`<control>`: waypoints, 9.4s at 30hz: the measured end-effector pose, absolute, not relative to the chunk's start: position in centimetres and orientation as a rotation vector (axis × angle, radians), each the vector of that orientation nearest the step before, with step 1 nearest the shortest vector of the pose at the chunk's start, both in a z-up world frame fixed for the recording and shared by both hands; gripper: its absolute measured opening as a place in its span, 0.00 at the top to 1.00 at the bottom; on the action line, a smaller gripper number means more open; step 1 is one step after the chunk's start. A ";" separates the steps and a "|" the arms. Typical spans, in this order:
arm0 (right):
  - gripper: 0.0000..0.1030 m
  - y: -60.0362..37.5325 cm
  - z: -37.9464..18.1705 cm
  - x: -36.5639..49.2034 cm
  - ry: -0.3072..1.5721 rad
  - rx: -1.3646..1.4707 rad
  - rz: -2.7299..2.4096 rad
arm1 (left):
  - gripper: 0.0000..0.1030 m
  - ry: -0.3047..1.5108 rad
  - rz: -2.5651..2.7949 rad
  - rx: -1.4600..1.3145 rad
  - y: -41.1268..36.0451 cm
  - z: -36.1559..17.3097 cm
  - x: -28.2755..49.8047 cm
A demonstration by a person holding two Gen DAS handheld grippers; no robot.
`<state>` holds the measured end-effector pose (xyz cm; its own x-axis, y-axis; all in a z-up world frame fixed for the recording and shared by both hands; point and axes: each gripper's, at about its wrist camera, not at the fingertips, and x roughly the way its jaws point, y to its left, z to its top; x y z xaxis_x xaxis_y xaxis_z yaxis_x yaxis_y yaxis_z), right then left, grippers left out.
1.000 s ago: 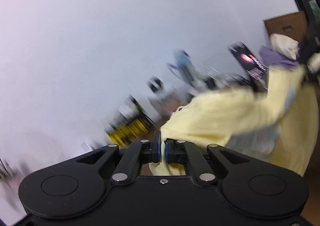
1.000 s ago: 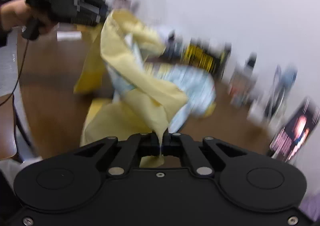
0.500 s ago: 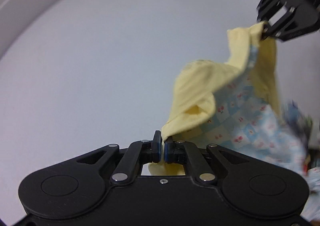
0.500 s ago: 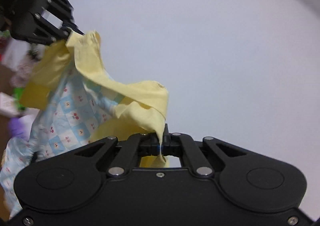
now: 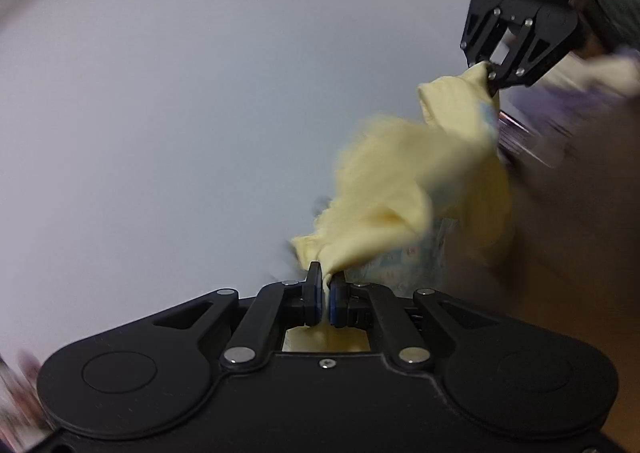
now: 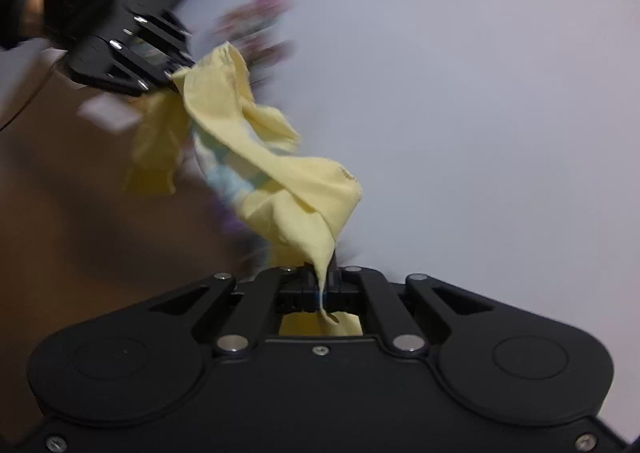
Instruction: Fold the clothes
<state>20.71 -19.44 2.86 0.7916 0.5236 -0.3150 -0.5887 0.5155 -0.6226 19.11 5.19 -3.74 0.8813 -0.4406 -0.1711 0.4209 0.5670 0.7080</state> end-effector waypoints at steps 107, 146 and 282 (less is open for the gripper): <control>0.73 -2.0 -3.9 20.1 0.313 -0.529 1.169 | 0.30 0.454 -0.246 0.480 23.2 -3.6 16.1; 0.40 -3.9 -3.1 20.0 0.263 -0.362 0.880 | 0.98 0.276 -0.051 -0.496 21.1 -0.2 20.6; 0.25 -15.9 -3.5 14.6 0.220 -0.362 0.596 | 0.36 0.541 -0.641 -0.135 4.1 -0.7 24.0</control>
<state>14.57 -15.94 -3.54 0.8068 0.5064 -0.3043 -0.5827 0.7672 -0.2681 24.01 4.08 -0.73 0.6691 -0.6007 -0.4376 0.5318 0.7983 -0.2827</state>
